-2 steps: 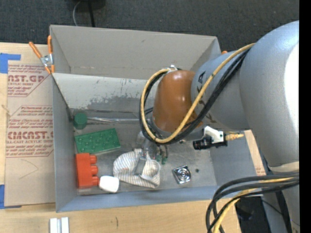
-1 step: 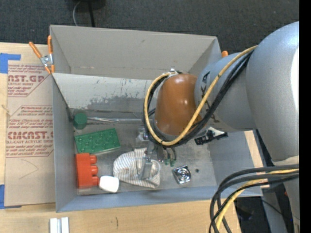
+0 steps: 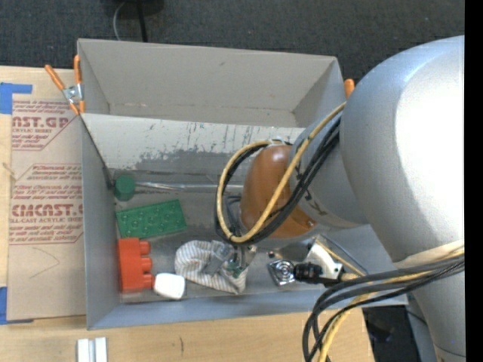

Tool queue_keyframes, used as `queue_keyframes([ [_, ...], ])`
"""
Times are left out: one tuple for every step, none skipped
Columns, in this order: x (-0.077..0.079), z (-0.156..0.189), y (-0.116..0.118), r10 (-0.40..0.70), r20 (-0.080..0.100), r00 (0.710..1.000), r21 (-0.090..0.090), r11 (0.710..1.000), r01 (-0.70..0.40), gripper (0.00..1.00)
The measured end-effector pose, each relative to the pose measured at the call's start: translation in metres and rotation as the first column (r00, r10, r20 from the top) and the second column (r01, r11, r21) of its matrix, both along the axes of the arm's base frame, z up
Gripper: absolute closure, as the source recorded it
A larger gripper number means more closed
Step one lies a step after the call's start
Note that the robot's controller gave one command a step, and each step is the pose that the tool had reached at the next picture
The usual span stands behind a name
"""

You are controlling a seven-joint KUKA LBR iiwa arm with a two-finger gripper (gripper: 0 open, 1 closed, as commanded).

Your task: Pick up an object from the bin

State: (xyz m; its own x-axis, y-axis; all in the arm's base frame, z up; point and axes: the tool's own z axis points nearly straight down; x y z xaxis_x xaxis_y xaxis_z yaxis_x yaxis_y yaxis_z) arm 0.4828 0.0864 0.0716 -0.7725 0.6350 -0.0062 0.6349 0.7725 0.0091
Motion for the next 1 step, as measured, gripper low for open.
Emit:
queue_keyframes([
  [0.0,0.0,0.0,0.0,0.0,1.0,0.0,1.0,0.0,1.0],
])
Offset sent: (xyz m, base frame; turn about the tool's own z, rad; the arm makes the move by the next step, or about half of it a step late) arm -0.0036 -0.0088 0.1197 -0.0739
